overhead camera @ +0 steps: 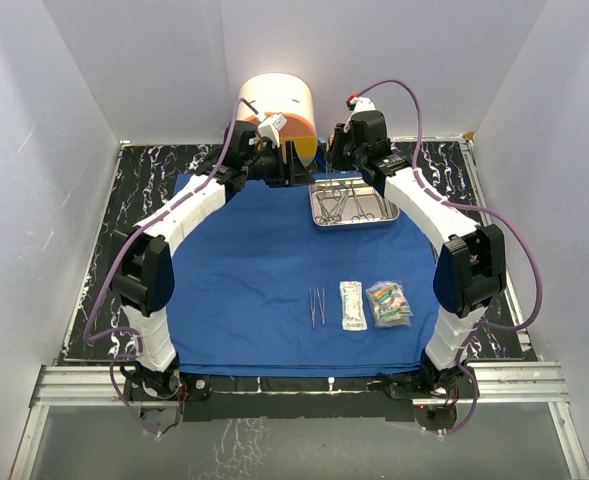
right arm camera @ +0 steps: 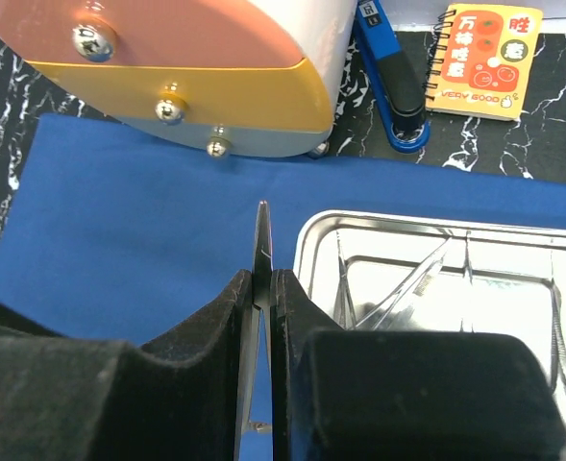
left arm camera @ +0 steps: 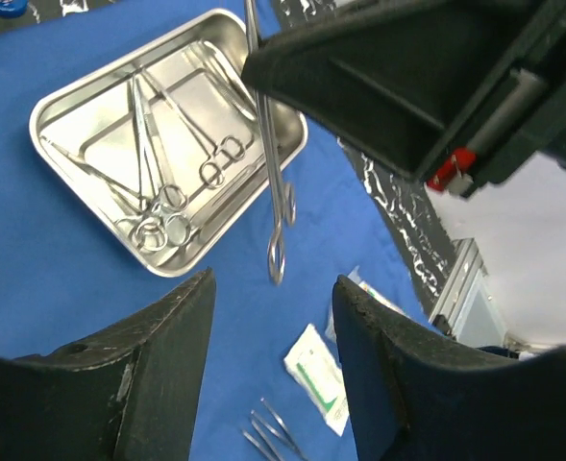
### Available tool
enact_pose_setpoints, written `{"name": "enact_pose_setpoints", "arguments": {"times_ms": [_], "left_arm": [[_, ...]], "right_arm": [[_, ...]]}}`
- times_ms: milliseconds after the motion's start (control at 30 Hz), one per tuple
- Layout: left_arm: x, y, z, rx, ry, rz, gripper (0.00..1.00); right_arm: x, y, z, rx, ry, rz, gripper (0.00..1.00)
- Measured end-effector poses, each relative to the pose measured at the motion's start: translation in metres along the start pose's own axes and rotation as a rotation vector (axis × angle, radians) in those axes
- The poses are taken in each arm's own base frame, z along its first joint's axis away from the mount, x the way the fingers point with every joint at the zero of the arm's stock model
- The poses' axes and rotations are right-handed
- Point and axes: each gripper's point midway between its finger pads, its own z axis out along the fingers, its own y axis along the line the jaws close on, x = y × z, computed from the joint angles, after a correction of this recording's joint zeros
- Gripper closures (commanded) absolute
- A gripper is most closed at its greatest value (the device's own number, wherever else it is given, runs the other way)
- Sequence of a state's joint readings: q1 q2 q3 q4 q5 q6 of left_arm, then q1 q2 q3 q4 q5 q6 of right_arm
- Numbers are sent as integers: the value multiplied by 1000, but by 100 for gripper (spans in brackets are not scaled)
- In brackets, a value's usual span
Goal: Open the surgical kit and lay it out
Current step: Place the medical item in the surgical kit.
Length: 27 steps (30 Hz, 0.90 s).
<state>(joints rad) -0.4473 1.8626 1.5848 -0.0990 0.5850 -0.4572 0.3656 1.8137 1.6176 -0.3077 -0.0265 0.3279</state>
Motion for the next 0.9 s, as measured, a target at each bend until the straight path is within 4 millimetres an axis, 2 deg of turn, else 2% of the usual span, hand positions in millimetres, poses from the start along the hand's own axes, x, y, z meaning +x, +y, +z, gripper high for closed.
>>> {"name": "enact_pose_setpoints", "arguments": {"times_ms": [67, 267, 533, 767, 833, 900], "left_arm": [[-4, -2, 7, 18, -14, -17, 56], [-8, -3, 26, 53, -26, -64, 62], [-2, -5, 50, 81, -14, -104, 70], [0, -9, 59, 95, -12, -102, 80], [0, -9, 59, 96, -12, -103, 81], [0, -10, 59, 97, -14, -102, 75]], "right_arm": [[-1, 5, -3, -10, -5, 14, 100], [1, 15, -5, -40, 4, 39, 100], [6, 24, -6, -70, 20, 59, 100], [-1, 31, -18, -93, 3, 63, 100], [-4, 32, -20, -99, -4, 63, 100], [-5, 33, -21, -103, -5, 63, 100]]}}
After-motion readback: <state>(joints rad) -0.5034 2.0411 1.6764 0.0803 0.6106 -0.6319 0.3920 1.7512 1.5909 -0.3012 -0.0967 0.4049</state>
